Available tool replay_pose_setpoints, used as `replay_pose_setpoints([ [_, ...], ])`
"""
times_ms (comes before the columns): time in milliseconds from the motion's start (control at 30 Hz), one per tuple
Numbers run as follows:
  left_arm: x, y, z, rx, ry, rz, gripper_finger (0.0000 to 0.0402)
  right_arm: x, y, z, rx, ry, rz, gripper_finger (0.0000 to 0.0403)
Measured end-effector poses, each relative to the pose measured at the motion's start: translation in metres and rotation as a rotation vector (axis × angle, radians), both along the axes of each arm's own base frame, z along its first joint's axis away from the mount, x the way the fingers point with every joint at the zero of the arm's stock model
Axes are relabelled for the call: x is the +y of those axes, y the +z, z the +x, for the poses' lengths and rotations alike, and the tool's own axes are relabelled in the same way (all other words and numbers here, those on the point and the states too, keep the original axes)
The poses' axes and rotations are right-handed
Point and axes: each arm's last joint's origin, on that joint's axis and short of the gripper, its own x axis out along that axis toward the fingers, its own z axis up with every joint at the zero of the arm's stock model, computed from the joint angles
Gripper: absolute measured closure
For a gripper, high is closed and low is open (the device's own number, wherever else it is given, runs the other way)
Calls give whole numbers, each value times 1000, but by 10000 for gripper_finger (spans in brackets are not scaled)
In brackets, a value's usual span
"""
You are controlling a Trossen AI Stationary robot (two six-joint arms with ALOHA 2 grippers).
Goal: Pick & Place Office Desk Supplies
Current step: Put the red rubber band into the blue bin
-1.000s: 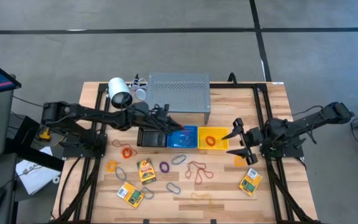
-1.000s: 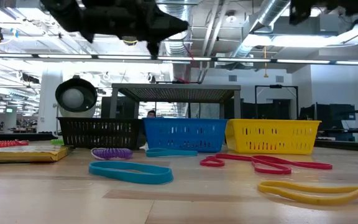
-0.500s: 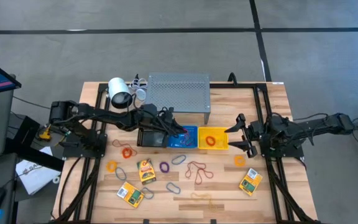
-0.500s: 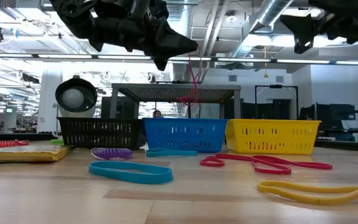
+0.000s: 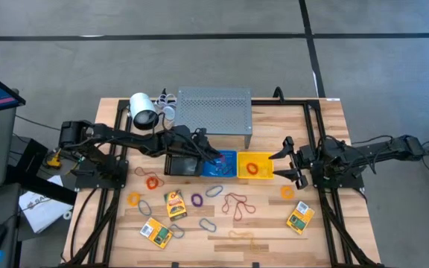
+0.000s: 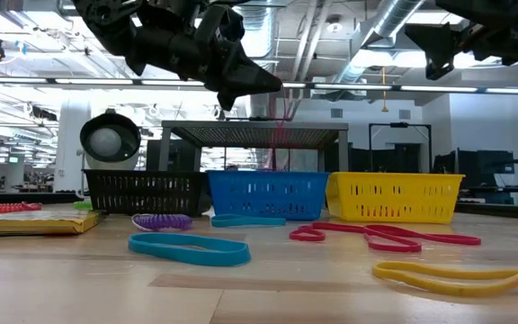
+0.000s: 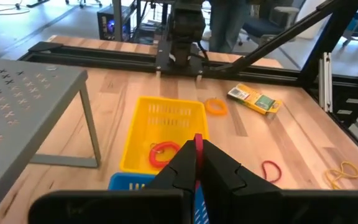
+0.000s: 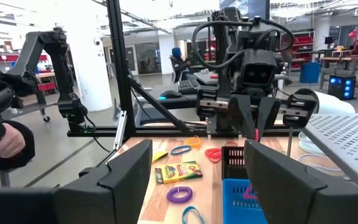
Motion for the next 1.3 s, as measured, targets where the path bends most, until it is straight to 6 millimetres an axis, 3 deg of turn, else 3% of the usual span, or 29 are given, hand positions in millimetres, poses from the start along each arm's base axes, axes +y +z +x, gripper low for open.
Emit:
replay_pose_setpoints([
  [867, 2, -37, 30, 137, 4, -21, 396, 1, -3, 0, 29, 4, 1, 154],
  [1300, 1, -41, 28, 192, 16, -23, 396, 1, -4, 0, 42, 4, -2, 154],
])
